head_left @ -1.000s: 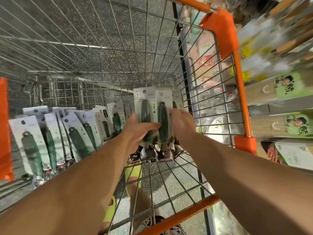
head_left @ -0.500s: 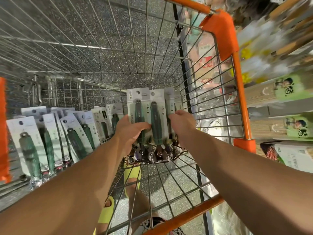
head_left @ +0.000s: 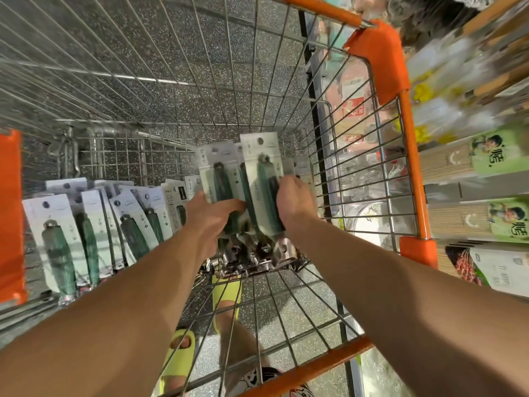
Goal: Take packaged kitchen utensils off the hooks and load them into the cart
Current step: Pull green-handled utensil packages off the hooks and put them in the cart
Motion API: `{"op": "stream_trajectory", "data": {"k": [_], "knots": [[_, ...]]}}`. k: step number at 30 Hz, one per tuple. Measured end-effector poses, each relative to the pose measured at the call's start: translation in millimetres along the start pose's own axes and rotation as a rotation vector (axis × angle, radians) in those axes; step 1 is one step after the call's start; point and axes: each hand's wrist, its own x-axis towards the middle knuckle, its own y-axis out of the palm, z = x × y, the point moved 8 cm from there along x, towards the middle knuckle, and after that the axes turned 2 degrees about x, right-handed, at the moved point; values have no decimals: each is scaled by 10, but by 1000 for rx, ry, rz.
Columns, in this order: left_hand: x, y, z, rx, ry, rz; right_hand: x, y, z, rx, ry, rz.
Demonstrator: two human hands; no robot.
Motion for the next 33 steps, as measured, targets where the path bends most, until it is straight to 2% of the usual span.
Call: {"op": "stream_trajectory", "data": {"k": [4, 8, 11, 15, 18, 24, 27, 33], "knots": [[-55, 93, -75, 27, 33, 6, -69, 176, -8, 108, 67, 80], [-101, 167, -35, -42, 0, 162, -28, 160, -28, 108, 91, 77], [-99, 223, -21, -38, 0, 297, 23, 97, -60, 107, 85, 34], [-102, 194, 0, -30, -28, 310, 68, -73, -51, 44, 59, -88], [-96, 166, -21, -59, -21, 331, 51, -193, -106, 125, 91, -153], [-108, 234, -55, -91, 43, 299, -121, 144, -3, 334, 137, 129], [-165, 249, -150, -150, 74, 263, -127, 178, 82, 306, 75, 127], [-464, 392, -418, -70, 102, 369, -349, 50, 324, 335, -35, 133]]}}
